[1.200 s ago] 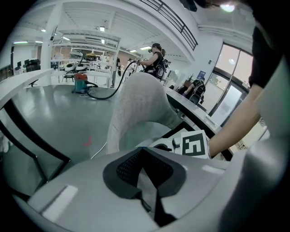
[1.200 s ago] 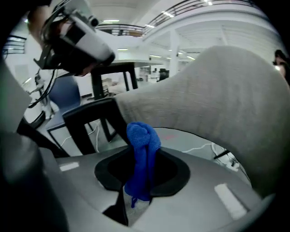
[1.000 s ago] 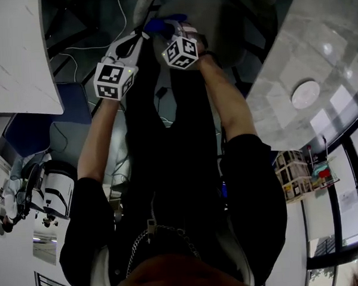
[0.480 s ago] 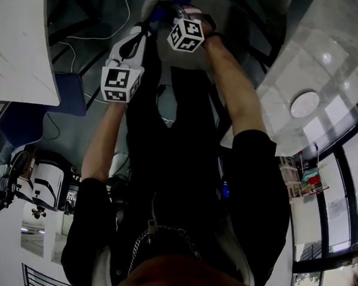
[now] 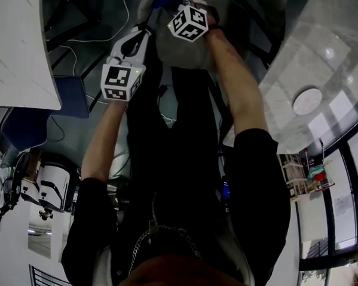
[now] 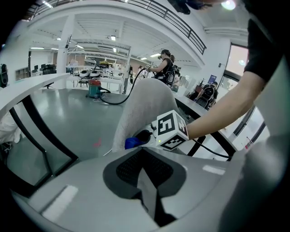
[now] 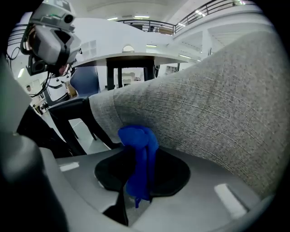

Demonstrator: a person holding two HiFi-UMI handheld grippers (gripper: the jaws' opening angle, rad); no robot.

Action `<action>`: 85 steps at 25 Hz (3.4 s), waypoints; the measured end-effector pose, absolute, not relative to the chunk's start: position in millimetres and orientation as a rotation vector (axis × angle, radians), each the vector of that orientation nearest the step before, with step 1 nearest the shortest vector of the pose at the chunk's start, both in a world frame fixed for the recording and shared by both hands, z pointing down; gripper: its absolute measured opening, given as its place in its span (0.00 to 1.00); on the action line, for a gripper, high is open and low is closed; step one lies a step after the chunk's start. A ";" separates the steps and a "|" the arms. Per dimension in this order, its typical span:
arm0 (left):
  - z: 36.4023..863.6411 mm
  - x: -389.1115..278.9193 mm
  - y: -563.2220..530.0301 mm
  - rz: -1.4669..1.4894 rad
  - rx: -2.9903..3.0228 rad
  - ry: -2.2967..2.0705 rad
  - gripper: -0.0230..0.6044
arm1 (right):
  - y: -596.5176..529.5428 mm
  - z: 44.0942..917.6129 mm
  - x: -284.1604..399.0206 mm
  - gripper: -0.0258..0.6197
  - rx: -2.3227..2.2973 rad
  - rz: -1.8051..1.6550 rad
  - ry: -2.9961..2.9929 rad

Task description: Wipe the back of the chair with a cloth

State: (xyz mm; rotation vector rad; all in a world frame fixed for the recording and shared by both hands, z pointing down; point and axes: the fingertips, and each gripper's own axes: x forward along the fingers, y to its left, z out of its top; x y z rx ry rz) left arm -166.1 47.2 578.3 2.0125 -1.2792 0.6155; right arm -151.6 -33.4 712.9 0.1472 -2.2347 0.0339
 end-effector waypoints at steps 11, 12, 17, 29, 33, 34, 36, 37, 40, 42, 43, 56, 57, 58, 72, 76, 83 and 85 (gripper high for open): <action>582.5 -153.0 35.4 0.647 2.051 -1.219 0.05 | -73.1 713.4 -128.9 0.19 0.368 0.258 -2.246; 581.7 -151.9 33.0 0.647 2.056 -1.216 0.05 | -76.2 713.2 -126.4 0.19 0.390 0.276 -2.245; 580.1 -144.9 22.5 0.664 2.083 -1.190 0.05 | -92.0 711.0 -111.5 0.19 0.523 0.378 -2.243; 577.0 -129.8 2.1 0.725 2.140 -1.107 0.05 | -123.3 708.4 -74.8 0.19 0.738 0.499 -2.197; 574.0 -123.7 -3.7 0.727 2.160 -1.081 0.05 | -129.9 708.4 -62.1 0.19 0.816 0.541 -2.178; 574.3 -122.7 -4.7 0.731 2.165 -1.076 0.05 | -131.6 707.9 -59.4 0.19 0.835 0.553 -2.174; 575.7 -121.0 -6.7 0.740 2.172 -1.065 0.05 | -135.7 707.4 -53.8 0.19 0.877 0.573 -2.163; 576.2 -119.4 -7.6 0.744 2.175 -1.059 0.05 | -137.6 707.5 -50.5 0.19 0.899 0.584 -2.157; 576.6 -111.6 -9.7 0.751 2.186 -1.037 0.05 | -142.1 706.1 -38.3 0.19 0.959 0.625 -2.137; 576.7 -106.9 -11.8 0.753 2.194 -1.021 0.05 | -145.2 705.5 -31.3 0.19 0.994 0.652 -2.122; 577.1 -105.0 -13.7 0.753 2.199 -1.014 0.05 | -147.4 705.4 -28.1 0.19 1.011 0.661 -2.116; 581.0 -85.7 -26.3 0.784 2.237 -0.936 0.05 | -162.9 700.3 20.2 0.19 1.286 0.763 -2.035; 581.1 -85.1 -27.5 0.784 2.239 -0.931 0.05 | -163.3 700.2 22.9 0.19 1.311 0.780 -2.025; 581.3 -84.6 -28.3 0.786 2.240 -0.926 0.05 | -163.6 700.2 25.6 0.19 1.336 0.796 -2.015; 588.4 -71.3 -35.8 0.804 2.263 -0.864 0.05 | -158.6 703.9 95.7 0.19 1.681 0.931 -1.828; 590.0 -68.9 -38.3 0.811 2.270 -0.843 0.05 | -152.8 701.7 119.9 0.19 1.825 0.956 -1.736; 593.3 -63.7 -37.6 0.825 2.279 -0.806 0.05 | -134.9 705.0 160.9 0.19 2.007 1.058 -1.577; 594.0 -62.2 -36.9 0.829 2.281 -0.800 0.05 | -130.9 705.1 168.9 0.19 2.023 1.045 -1.553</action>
